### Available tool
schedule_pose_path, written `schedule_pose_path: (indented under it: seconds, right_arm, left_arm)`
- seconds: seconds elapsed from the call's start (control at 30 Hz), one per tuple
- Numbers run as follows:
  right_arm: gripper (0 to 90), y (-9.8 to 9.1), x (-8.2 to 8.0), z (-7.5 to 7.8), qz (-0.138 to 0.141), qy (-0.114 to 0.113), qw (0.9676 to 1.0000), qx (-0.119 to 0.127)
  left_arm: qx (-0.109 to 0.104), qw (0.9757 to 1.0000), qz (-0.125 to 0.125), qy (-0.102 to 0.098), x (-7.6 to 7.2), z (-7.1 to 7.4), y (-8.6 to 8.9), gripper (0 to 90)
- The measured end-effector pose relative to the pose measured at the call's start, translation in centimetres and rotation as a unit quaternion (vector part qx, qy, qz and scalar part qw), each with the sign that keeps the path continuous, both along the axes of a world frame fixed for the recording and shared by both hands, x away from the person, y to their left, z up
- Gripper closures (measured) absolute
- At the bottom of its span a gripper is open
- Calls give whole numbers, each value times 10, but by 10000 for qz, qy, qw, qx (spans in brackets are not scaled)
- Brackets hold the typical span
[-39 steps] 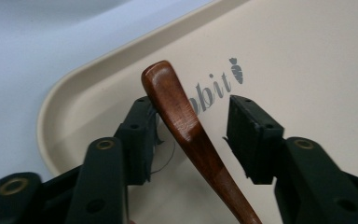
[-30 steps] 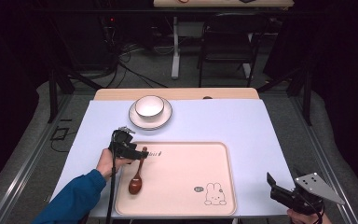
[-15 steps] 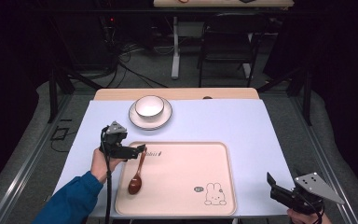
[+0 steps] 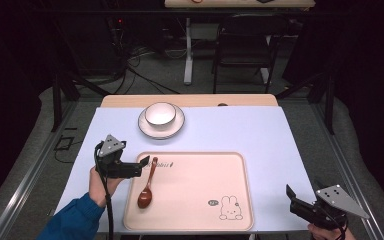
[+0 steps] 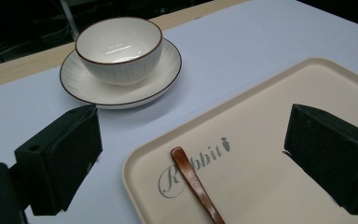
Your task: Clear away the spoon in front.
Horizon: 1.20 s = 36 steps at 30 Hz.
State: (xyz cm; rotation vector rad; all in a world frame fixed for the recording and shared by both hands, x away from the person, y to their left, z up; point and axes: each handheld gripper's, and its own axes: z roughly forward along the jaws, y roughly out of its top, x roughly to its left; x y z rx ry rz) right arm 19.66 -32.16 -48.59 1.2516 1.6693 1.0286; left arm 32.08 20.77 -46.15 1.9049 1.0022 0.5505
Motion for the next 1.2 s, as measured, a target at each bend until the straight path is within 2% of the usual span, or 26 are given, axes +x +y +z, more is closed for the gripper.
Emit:
schedule_pose_path:
  seconds: [0.2,0.3,0.53,0.6,0.77,0.97,1.1,1.2]
  right_arm:
    - [142,0,0,0,-8,5,10000,10]
    - [142,0,0,0,-13,4,10000,10]
    - [142,0,0,0,-12,6,10000,-5]
    - [142,0,0,0,-17,6,10000,-4]
    - [142,0,0,0,-23,10,10000,-6]
    - [142,0,0,0,-29,9,10000,-13]
    - [142,0,0,0,-24,11,10000,-4]
    - [142,0,0,0,-37,7,10000,1]
  left_arm:
    - [82,9995,131,-280,-22,4,8,9]
    - [101,9991,203,-356,-33,5,15,2]
    - [49,9979,490,-411,-54,0,36,1]
    - [83,9980,508,-357,-58,-3,40,0]
    - [59,9983,532,-210,-62,-11,44,0]
    - [148,9985,513,-82,-69,-21,49,0]
    - [122,9985,517,-145,-67,-20,51,0]
    - [97,9977,659,-100,-59,-23,57,0]
